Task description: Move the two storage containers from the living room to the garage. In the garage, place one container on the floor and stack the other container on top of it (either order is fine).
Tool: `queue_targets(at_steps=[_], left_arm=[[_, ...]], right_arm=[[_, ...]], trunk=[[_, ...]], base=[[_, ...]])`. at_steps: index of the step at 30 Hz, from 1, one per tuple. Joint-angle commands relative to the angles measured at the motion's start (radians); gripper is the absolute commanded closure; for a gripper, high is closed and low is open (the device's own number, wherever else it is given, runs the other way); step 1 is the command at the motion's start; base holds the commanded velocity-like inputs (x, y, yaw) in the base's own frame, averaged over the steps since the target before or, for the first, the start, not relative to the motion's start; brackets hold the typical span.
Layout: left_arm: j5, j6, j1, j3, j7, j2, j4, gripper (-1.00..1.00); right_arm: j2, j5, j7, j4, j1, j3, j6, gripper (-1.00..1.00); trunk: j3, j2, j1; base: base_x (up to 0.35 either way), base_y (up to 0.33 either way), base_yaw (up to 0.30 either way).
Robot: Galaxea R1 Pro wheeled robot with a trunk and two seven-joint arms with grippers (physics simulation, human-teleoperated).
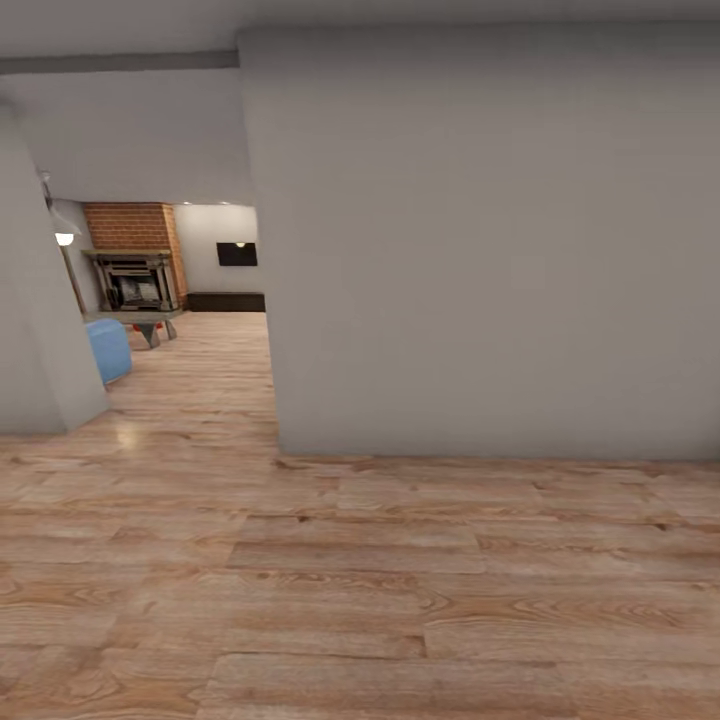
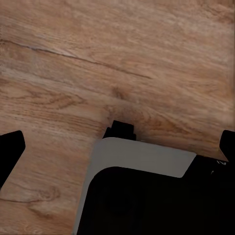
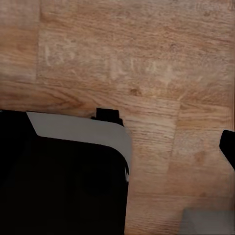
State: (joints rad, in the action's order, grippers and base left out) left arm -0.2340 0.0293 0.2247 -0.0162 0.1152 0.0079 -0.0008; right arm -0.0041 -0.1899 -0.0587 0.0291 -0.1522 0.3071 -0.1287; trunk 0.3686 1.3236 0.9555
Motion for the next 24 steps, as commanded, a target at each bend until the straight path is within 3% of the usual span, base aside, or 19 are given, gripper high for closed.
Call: queue_targets(at_steps=[1,24], left_arm=[[-0.007,0.003,0.001,-0.002,0.001,0.0,0.001,-1.0],[-0.006,0.001,0.001,-0.002,0.001,0.0,0.001,-1.0]], right_arm=[[0.0,-0.009,0.0,0.003,-0.001,0.009,-0.006,-1.0],[-0.001,-0.009,0.0,0.003,-0.001,0.009,-0.006,-1.0]], trunk=[[0.001,0.001,0.001],[0.001,0.001,0.001]], base=[[0.322,0.0,0.242],[0.322,0.0,0.271]])
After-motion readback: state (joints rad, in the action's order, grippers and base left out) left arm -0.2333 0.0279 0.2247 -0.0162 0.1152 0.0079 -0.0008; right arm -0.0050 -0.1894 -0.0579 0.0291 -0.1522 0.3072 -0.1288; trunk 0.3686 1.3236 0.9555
